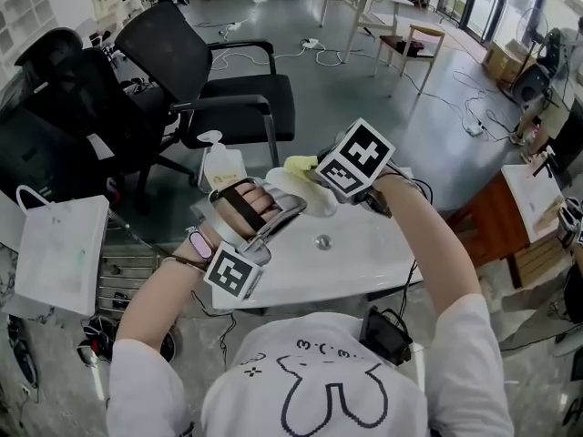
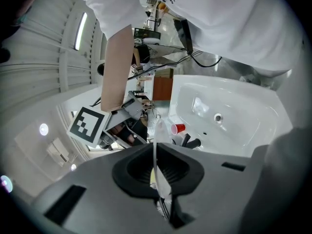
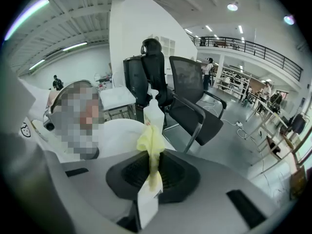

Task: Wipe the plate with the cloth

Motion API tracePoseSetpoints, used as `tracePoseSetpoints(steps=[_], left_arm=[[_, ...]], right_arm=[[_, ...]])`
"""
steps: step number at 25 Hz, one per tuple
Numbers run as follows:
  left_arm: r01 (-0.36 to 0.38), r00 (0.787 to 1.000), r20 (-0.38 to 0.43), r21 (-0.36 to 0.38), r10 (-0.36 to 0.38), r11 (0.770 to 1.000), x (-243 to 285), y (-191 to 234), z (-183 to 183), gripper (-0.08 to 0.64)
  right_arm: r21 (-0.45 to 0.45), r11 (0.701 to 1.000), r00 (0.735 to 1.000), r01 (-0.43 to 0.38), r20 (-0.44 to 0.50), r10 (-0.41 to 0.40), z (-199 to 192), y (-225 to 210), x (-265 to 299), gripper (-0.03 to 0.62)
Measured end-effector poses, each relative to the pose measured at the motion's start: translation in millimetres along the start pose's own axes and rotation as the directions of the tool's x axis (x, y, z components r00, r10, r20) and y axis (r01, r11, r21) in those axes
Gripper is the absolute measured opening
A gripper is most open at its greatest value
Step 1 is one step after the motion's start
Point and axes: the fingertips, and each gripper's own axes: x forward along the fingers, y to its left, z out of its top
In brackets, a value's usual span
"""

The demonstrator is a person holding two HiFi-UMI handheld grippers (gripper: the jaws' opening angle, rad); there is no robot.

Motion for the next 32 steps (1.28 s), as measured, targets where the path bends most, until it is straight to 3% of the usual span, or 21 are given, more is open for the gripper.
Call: tracePoseSetpoints(steps=[6,11,14,17,20,32], left_arm=[[0.004,1.000,-0.007,-0.008,-0.004,1.000,-2.9,-6.3,-3.5,0.020],[-0.013,1.000,0.014,0.021,0.013,1.000,-5.2,-0.9,1.0,0.020],[-0.023,1.000,0.018,0.071,0.022,0.997,-7.0,1.6,4.5,0.020],[-0.021,1.000,0.016,0.095,0.020,0.995,-7.5,0.0,6.9,0.020],[-0.010,1.000,-0.001,0.128,0.010,0.992,-7.4,-1.9,4.6,0.020],[-0.021,1.000,0.013,0.135,0.020,0.991,-9.1,0.9,15.2,0.023]], right_arm=[[0.066,0.991,0.986,-0.116,0.128,0.107,29.0,20.3,-26.2,0.051],[0.092,0.954,0.937,-0.286,0.236,0.258,53.8,51.1,-38.6,0.051],[0.079,0.924,0.909,-0.374,0.229,0.348,56.4,70.7,-36.1,0.051],[0.075,0.914,0.903,-0.399,0.202,0.378,52.5,78.6,-26.3,0.051],[0.079,0.920,0.911,-0.384,0.195,0.364,52.6,74.7,-18.3,0.051],[0.166,0.973,0.984,-0.160,0.111,0.143,34.8,18.6,18.3,0.051]])
